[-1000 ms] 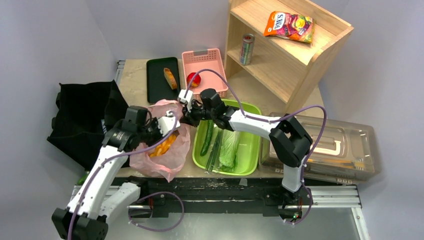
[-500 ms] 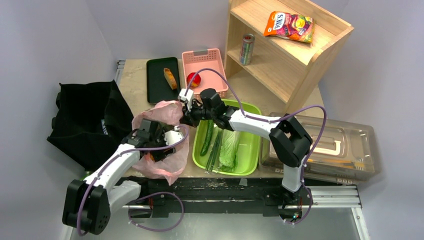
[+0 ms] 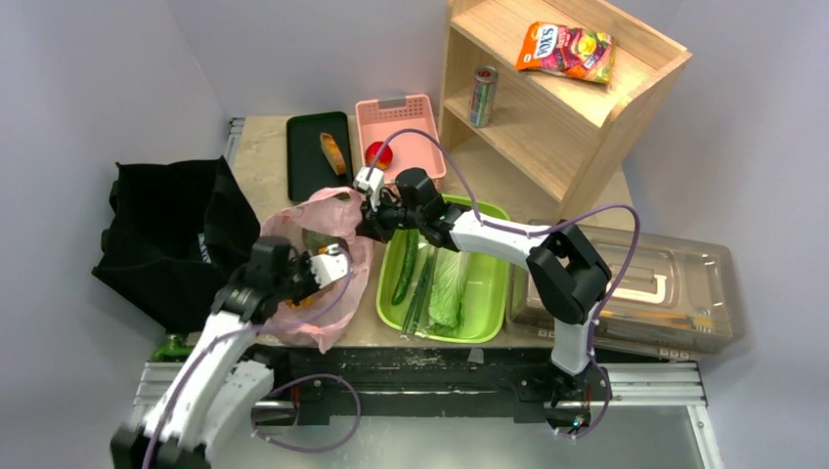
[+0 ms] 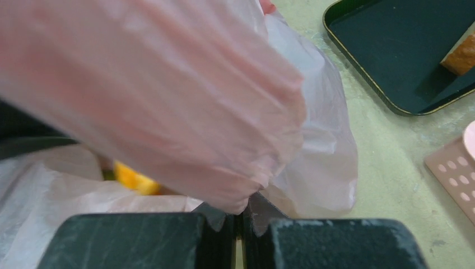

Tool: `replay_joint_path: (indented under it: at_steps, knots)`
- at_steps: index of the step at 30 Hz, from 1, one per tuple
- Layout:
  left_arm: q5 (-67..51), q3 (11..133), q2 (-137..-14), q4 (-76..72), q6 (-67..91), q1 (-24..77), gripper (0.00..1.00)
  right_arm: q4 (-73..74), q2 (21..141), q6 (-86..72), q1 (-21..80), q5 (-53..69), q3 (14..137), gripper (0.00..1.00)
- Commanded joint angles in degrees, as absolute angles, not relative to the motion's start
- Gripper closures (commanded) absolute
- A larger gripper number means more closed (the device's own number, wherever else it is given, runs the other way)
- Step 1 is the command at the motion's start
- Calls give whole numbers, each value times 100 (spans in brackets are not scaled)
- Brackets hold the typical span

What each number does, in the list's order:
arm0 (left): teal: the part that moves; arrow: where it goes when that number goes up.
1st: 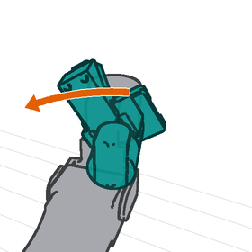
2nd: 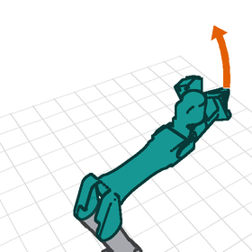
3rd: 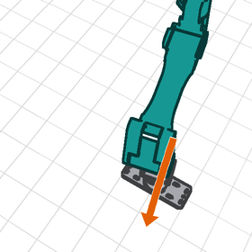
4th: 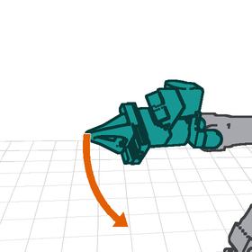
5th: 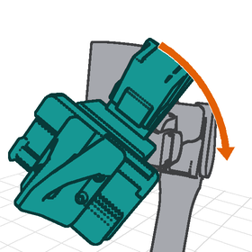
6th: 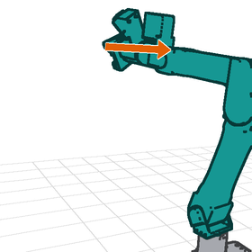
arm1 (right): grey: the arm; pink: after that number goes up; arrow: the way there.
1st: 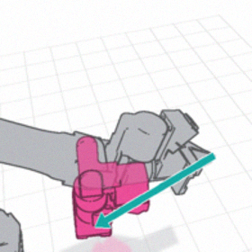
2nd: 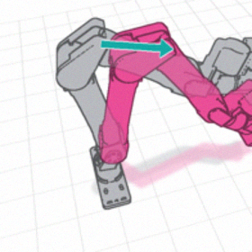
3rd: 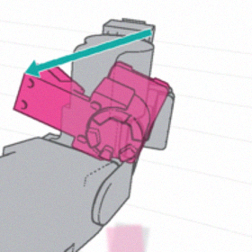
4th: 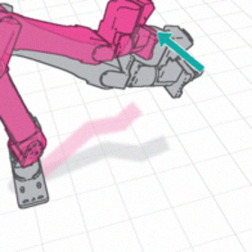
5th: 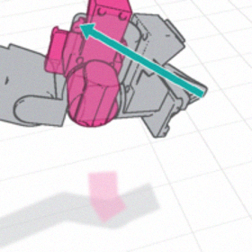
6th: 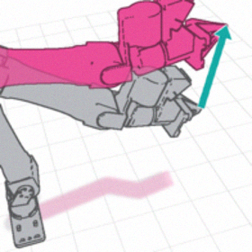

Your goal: Untie the knot of the grocery bags and take out the mixed food

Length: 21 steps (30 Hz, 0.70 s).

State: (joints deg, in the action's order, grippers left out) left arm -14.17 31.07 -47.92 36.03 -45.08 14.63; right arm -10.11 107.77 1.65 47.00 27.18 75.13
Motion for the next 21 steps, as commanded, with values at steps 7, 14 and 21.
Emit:
replay_joint_path:
  at_steps: [7, 14, 21]
  knots:
    - [-2879, 4205, -2129, 5258, -4534, 1450, 100, -1029, 10960, 141, 4627, 2826, 7937, 100]
    - [-2709, 6858, -3787, 3670, -2324, 1489, 100, -1037, 10930, 170, 4662, 2798, 7806, 100]
    - [-1660, 8053, -5294, 1896, -946, 1505, 100, -1143, 10895, 259, 4727, 2806, 7746, 100]
